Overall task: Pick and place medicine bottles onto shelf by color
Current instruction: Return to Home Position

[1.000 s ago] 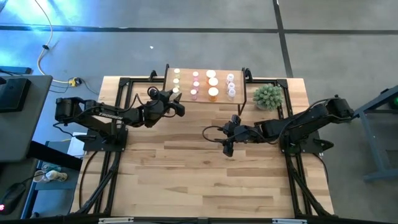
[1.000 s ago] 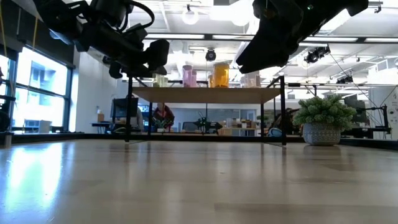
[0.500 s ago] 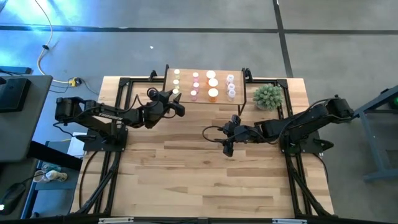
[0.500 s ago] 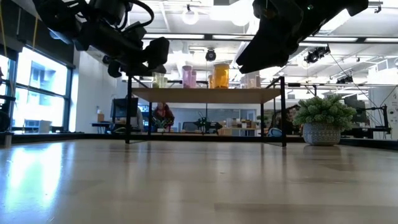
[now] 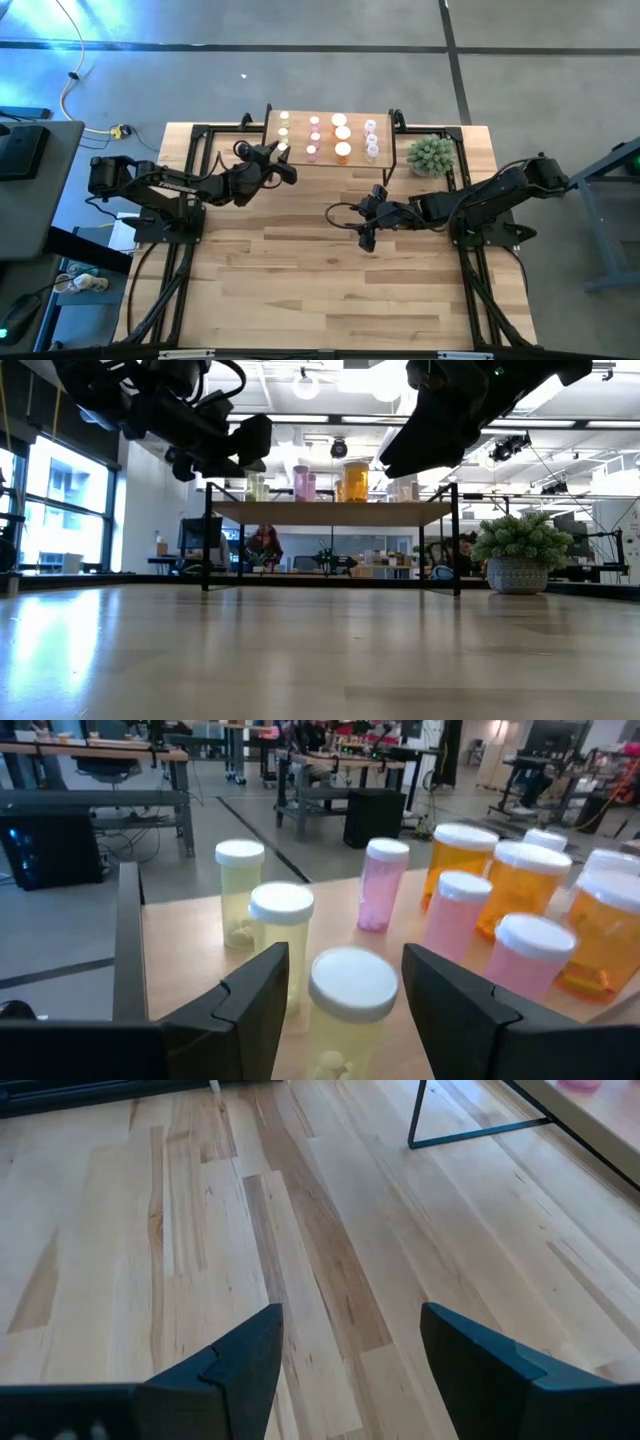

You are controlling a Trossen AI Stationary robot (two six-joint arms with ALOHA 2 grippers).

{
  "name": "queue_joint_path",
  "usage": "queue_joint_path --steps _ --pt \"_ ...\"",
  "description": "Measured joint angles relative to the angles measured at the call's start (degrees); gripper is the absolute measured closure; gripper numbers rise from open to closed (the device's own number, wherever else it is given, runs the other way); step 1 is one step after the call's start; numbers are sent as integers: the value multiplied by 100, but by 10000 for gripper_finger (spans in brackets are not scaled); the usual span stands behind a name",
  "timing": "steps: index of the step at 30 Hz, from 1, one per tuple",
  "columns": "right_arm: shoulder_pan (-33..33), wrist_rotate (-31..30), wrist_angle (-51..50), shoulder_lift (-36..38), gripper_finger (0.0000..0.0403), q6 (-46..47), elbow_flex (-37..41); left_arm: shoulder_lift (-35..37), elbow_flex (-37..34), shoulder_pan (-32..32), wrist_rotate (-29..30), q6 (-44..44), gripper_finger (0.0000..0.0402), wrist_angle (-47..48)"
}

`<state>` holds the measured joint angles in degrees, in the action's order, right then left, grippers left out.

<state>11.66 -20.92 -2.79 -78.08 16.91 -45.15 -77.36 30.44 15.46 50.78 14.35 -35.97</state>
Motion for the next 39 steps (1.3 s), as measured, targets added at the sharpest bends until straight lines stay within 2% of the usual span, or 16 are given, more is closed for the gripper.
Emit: queue_joint_path --steps 14,19,25,31,36,39 --pt "0 9 65 1 174 4 0 118 13 -2 -66 -288 216 -189" --pt "1 52 -431 191 174 -549 -321 353 275 -33 -99 -936 216 -144" --pt "0 -76 -1925 682 174 -1111 -1211 1028 618 -31 -965 -1679 216 86" --pt "-4 -678 -2829 1421 174 -1587 -1637 2056 917 51 -2357 -1766 216 1327" --pt "-2 -1152 -3053 2484 174 -1277 -1163 3028 986 157 -3074 -1412 216 2942" --pt "0 -1226 -2760 3163 174 -917 -454 3554 715 91 -3268 -1249 216 3346"
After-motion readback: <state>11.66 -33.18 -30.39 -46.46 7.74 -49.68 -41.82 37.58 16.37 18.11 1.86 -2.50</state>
